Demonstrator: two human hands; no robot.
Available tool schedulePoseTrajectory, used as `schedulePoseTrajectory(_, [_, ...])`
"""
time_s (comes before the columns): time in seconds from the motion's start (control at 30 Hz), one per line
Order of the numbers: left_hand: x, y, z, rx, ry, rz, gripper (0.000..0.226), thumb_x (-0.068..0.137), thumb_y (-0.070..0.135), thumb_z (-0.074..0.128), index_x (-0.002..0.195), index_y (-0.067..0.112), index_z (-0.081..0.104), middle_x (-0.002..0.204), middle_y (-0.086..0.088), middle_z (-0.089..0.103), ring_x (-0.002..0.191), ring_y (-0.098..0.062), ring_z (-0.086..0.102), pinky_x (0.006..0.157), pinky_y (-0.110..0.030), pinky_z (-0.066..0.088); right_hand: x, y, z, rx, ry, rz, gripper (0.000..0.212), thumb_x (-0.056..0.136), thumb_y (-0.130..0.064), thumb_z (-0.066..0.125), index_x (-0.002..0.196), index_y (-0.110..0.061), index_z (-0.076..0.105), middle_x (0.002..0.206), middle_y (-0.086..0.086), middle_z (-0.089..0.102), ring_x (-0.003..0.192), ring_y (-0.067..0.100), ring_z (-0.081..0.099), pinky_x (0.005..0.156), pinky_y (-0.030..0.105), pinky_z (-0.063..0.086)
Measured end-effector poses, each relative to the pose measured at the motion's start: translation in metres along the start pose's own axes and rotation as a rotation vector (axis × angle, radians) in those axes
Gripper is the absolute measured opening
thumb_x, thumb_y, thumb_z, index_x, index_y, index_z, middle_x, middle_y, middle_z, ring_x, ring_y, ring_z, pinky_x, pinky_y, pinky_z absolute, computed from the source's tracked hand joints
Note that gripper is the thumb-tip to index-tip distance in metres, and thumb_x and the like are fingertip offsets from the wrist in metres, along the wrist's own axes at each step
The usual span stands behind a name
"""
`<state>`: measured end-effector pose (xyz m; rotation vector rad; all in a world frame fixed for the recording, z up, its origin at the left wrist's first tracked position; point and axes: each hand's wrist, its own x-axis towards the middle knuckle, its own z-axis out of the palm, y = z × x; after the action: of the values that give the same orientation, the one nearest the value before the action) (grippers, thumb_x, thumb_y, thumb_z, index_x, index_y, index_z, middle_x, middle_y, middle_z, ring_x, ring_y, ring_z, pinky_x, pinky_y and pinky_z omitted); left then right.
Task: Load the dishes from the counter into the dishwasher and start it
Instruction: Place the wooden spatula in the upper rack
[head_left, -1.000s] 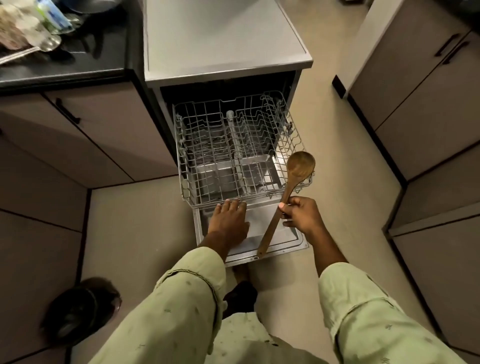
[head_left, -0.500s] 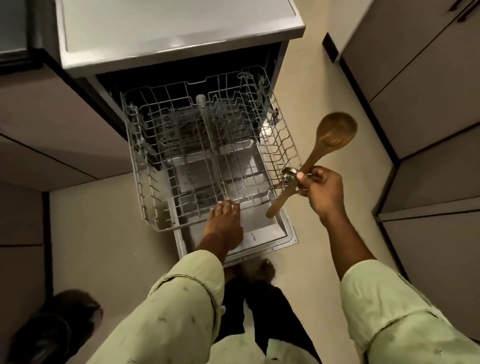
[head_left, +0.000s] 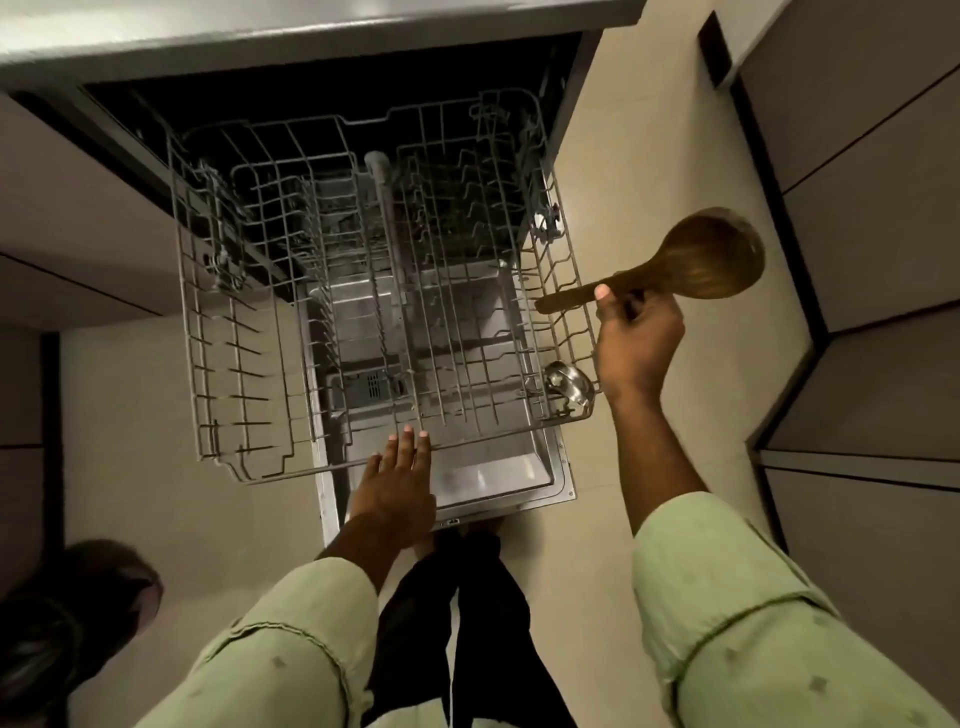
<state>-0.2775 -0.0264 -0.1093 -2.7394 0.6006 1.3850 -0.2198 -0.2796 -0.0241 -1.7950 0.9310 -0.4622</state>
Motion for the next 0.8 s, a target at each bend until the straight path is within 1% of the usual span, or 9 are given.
schedulePoseTrajectory(0.07, [0.001,0.003,0.001,0.004,-0.013,-0.021,0.077,0.104,0.033,0.037,0.155,0.012,-0.017,0.162,-0.013,-0.023,0.150,-0.029,-0.017,0.121,-0.042,-0.004,0.008,0.009,0.010,-0.008,-0.020,-0.003,0.015,0.091,-0.016,0.068,0.105,-0.011,0.067,0.086,-0.017,0.065,0.086,0.000,0.064,0.081,0.007,0.046])
schedulePoseTrajectory(0.17, [0.002,0.010,0.000,0.003,-0.025,-0.048,0.084,0.103,0.039,0.040,0.154,0.009,-0.019,0.161,-0.015,-0.025,0.149,-0.032,-0.019,0.120,-0.043,-0.006,0.017,0.015,0.021,-0.028,-0.018,-0.037,0.018,0.092,-0.019,0.068,0.105,-0.008,0.067,0.091,-0.008,0.069,0.088,0.004,0.066,0.081,0.011,0.047])
schedulePoseTrajectory(0.27, [0.002,0.014,-0.001,0.014,-0.028,-0.064,0.089,0.101,0.044,0.041,0.153,0.008,-0.021,0.160,-0.016,-0.026,0.149,-0.033,-0.020,0.120,-0.044,-0.007,0.027,0.015,0.029,-0.027,0.007,-0.087,0.017,0.092,-0.020,0.067,0.103,-0.006,0.067,0.089,-0.006,0.068,0.085,0.006,0.066,0.078,0.013,0.049])
schedulePoseTrajectory(0.4, [0.005,0.012,-0.002,0.019,-0.053,-0.059,0.094,0.099,0.047,0.043,0.152,0.007,-0.022,0.155,-0.014,-0.033,0.148,-0.033,-0.022,0.119,-0.043,-0.009,0.041,0.019,0.042,-0.100,-0.059,-0.136,0.019,0.093,-0.019,0.067,0.104,-0.005,0.067,0.091,-0.004,0.069,0.084,0.003,0.063,0.074,0.006,0.044])
schedulePoseTrajectory(0.5, [0.006,0.012,-0.002,0.016,-0.067,-0.060,0.096,0.097,0.048,0.045,0.152,0.008,-0.023,0.153,-0.012,-0.035,0.148,-0.032,-0.023,0.118,-0.042,-0.010,0.047,0.029,0.053,-0.170,-0.119,-0.115,0.020,0.093,-0.019,0.066,0.105,-0.004,0.068,0.096,0.005,0.072,0.088,0.010,0.064,0.076,0.015,0.046])
schedulePoseTrajectory(0.63, [0.007,0.013,-0.004,0.022,-0.082,-0.063,0.094,0.097,0.047,0.043,0.153,0.009,-0.022,0.155,-0.013,-0.034,0.148,-0.032,-0.024,0.119,-0.044,-0.009,0.049,0.046,0.066,-0.234,-0.205,-0.046,0.019,0.093,-0.020,0.066,0.103,-0.004,0.069,0.099,0.009,0.072,0.094,0.019,0.066,0.081,0.023,0.050])
schedulePoseTrajectory(0.67, [0.008,0.012,-0.004,0.017,-0.085,-0.065,0.094,0.097,0.047,0.043,0.153,0.009,-0.022,0.157,-0.014,-0.032,0.148,-0.032,-0.024,0.119,-0.044,-0.009,0.050,0.050,0.069,-0.239,-0.223,-0.020,0.019,0.093,-0.019,0.066,0.104,-0.004,0.069,0.100,0.009,0.072,0.095,0.018,0.066,0.081,0.021,0.049])
schedulePoseTrajectory(0.77, [0.008,0.012,-0.002,0.005,-0.079,-0.070,0.093,0.097,0.047,0.042,0.153,0.009,-0.022,0.159,-0.014,-0.030,0.148,-0.032,-0.024,0.120,-0.044,-0.008,0.052,0.059,0.076,-0.248,-0.248,0.057,0.020,0.095,-0.020,0.064,0.107,-0.006,0.069,0.104,0.005,0.071,0.095,0.011,0.063,0.072,0.004,0.040])
schedulePoseTrajectory(0.8, [0.008,0.012,-0.001,0.003,-0.075,-0.072,0.093,0.098,0.047,0.042,0.153,0.009,-0.022,0.158,-0.014,-0.031,0.148,-0.032,-0.024,0.120,-0.044,-0.008,0.052,0.060,0.077,-0.257,-0.260,0.074,0.020,0.095,-0.021,0.064,0.108,-0.007,0.069,0.105,0.003,0.069,0.095,0.008,0.061,0.069,0.002,0.039])
